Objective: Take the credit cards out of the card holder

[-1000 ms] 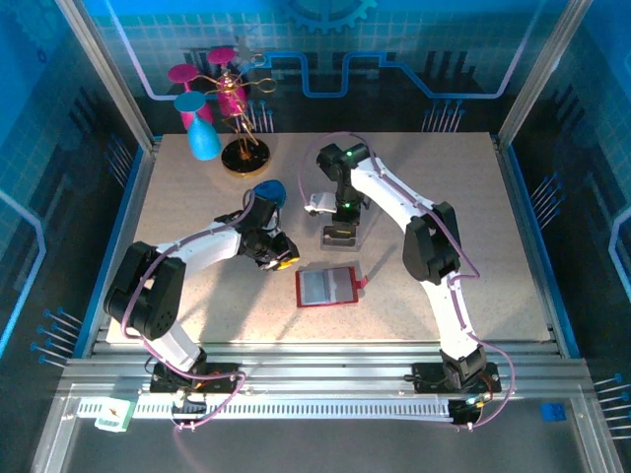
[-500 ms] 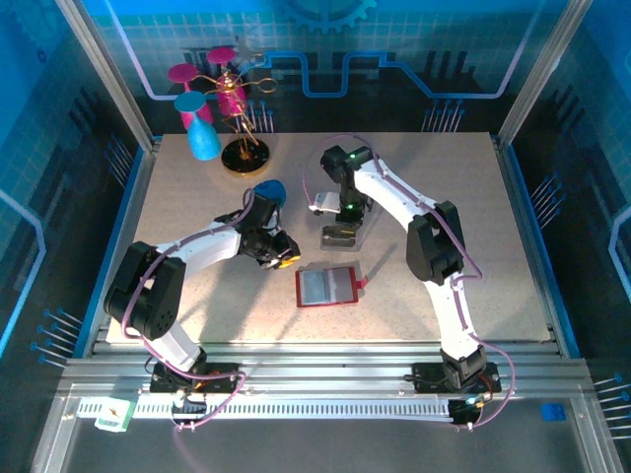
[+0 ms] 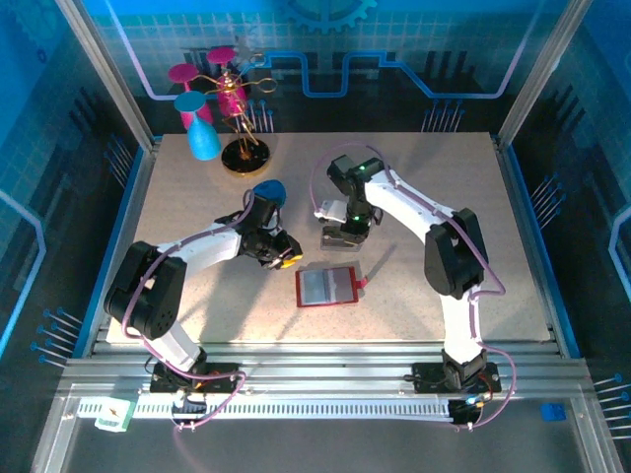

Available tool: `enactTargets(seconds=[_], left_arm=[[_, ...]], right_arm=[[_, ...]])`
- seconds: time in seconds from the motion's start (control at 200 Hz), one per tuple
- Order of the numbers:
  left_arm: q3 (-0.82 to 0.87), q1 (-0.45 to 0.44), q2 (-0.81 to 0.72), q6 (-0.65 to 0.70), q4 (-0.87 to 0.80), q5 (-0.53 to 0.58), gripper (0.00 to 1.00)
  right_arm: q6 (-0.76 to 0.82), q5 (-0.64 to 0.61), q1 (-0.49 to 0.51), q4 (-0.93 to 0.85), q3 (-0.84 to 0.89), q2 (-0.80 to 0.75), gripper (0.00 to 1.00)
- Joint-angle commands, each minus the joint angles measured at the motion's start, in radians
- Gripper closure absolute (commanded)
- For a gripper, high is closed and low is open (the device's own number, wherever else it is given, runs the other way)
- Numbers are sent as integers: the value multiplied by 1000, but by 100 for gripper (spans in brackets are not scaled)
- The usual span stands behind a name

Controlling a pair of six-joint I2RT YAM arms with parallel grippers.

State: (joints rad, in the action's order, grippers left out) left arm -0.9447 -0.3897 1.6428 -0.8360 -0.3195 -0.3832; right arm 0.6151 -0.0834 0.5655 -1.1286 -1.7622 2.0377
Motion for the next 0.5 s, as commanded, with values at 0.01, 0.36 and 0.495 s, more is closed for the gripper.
enactTargets(seconds=[0.01,0.36,0.495], left_arm=[[9,-10,15,-14,13,-22,75],[-8,-22,57,-13,-10,-27,71],[-5,-32,81,-12,-18,-26,66]], right_arm=[[-122,78,15,75,67,-68,75],[-501,236,34,299,333,-205,75],[-637,280,34,374,407,-242,75]])
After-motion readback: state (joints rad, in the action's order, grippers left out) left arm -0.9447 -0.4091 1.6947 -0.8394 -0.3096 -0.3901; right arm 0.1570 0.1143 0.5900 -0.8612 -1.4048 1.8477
